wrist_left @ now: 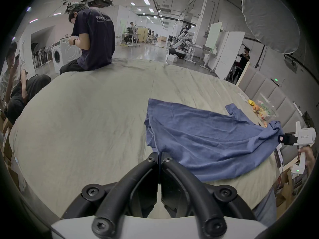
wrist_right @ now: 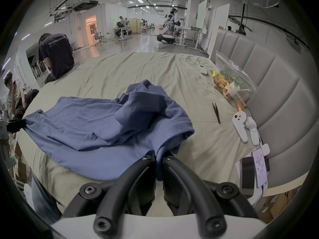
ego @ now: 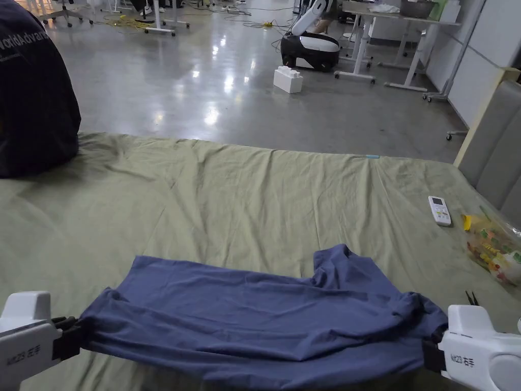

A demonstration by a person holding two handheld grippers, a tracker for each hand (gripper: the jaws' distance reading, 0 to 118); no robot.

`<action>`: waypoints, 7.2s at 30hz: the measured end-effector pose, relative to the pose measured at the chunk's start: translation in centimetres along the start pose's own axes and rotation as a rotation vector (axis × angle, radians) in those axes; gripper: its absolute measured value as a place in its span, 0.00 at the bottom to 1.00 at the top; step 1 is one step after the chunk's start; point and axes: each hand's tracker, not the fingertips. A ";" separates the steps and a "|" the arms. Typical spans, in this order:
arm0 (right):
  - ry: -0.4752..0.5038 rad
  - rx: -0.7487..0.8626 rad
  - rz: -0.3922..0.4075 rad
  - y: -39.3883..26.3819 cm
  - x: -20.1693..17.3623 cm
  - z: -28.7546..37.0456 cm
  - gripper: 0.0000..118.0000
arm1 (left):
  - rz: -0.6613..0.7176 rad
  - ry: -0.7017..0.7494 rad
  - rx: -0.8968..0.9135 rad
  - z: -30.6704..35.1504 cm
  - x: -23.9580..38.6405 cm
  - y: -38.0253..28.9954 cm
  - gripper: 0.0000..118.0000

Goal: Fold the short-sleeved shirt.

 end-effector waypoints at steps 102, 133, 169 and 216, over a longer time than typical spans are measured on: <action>-0.218 0.469 0.038 -4.9 -9.0 -1.4 0.00 | -0.130 0.194 -0.277 -23.6 -0.2 6.0 0.66; -0.128 -0.179 0.013 3.8 2.5 -20.8 0.66 | -0.091 0.007 -0.031 -13.3 1.0 5.3 0.03; -0.002 0.081 -0.054 -0.9 4.3 0.7 0.00 | -0.078 0.015 0.061 -1.5 -1.3 -0.3 0.03; -0.101 0.455 -0.037 -6.2 -4.2 3.4 0.76 | -0.179 0.121 0.318 1.1 7.2 -3.1 0.47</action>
